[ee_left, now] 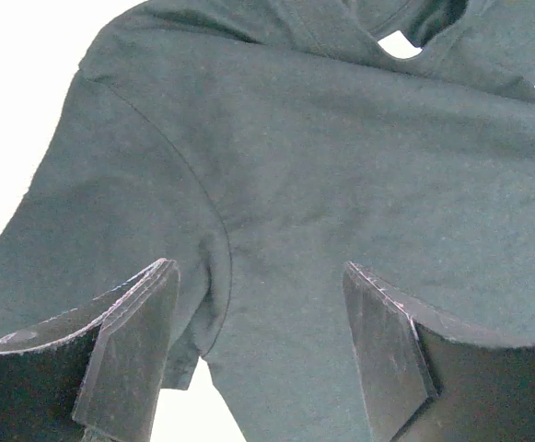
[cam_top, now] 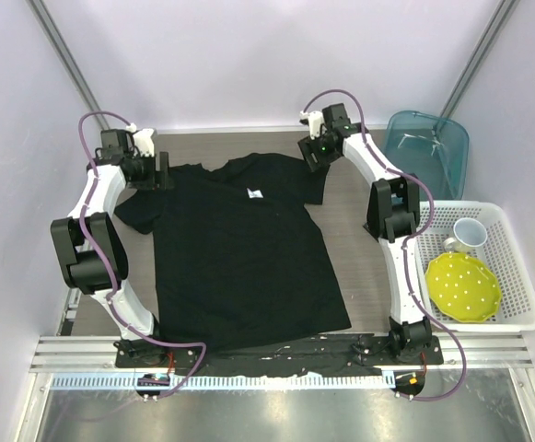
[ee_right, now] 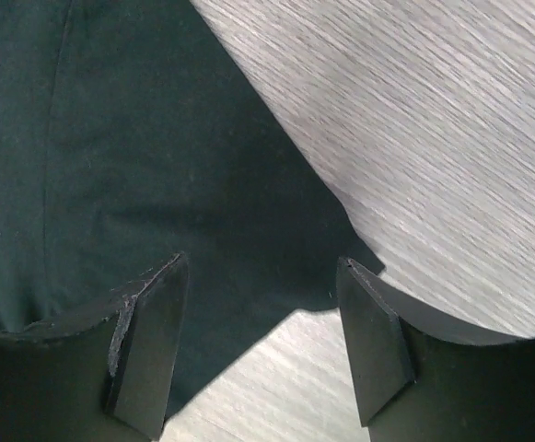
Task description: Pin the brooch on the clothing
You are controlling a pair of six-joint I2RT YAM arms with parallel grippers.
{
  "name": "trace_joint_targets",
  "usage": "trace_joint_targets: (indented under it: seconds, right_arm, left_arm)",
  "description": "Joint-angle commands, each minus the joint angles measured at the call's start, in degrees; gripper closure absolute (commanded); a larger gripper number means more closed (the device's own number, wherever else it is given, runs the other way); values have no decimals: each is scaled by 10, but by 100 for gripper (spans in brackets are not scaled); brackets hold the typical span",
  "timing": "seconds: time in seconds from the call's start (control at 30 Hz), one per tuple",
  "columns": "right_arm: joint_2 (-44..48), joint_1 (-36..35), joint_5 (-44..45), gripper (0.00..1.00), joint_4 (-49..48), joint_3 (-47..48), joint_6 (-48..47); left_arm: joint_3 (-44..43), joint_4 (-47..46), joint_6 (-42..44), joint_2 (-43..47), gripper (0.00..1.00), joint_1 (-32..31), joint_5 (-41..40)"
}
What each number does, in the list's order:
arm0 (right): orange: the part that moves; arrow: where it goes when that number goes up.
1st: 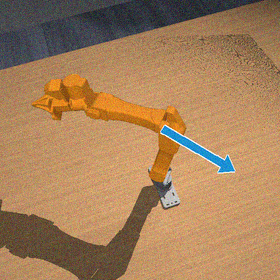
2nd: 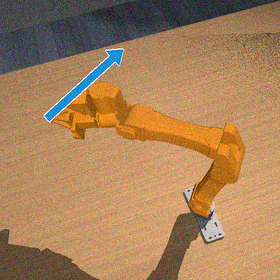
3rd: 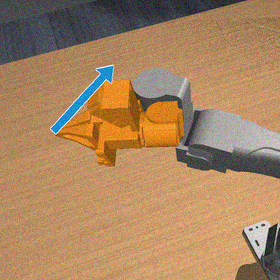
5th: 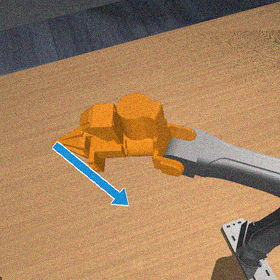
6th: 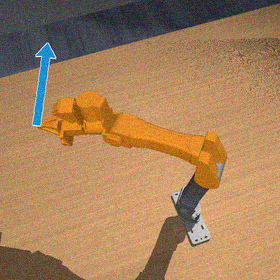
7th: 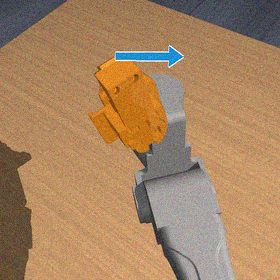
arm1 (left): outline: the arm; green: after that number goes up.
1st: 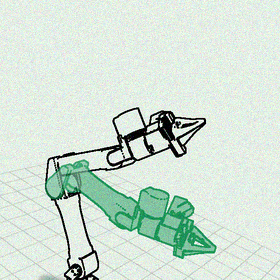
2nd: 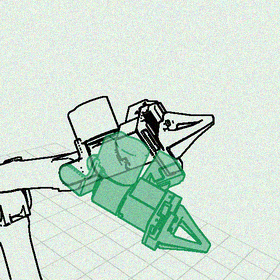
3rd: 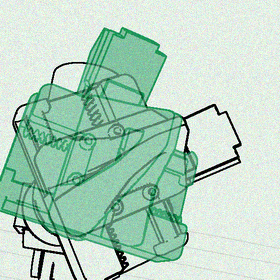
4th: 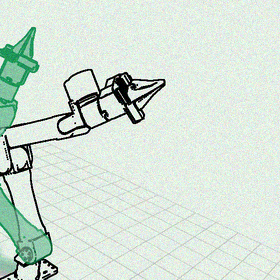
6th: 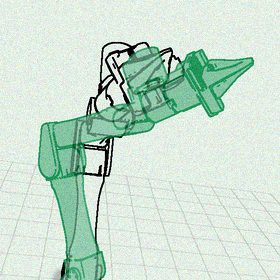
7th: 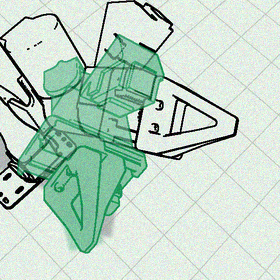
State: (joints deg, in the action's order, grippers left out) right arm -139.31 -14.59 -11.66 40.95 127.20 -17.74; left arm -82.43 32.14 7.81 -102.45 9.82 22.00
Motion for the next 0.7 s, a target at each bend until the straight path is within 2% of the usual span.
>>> trace_joint_targets:
  seconds: [0.0, 0.3, 0.5, 0.6, 0.63, 0.67]
  right_arm:
    - [-18, -19, 15, 30, -58, 51, 19]
    - [-62, -21, 54, 36, -97, 64, 20]
    - [-81, -20, 49, 48, -79, 55, 20]
    - [-86, -20, 43, 60, -57, 44, 10]
    - [-89, -19, 45, 75, -50, 44, 5]
    - [-91, -18, 50, 83, -46, 44, -1]
  left_arm:
    - [3, 7, -17, 9, 25, 5, 42]
    - [0, 7, -20, 3, 26, 10, 48]
    - [-15, 12, -22, -4, 26, 19, 48]
    - [-26, 14, -25, -7, 26, 27, 46]
    - [-28, 15, -26, -9, 26, 29, 45]
    - [-31, 17, -28, -12, 26, 32, 45]
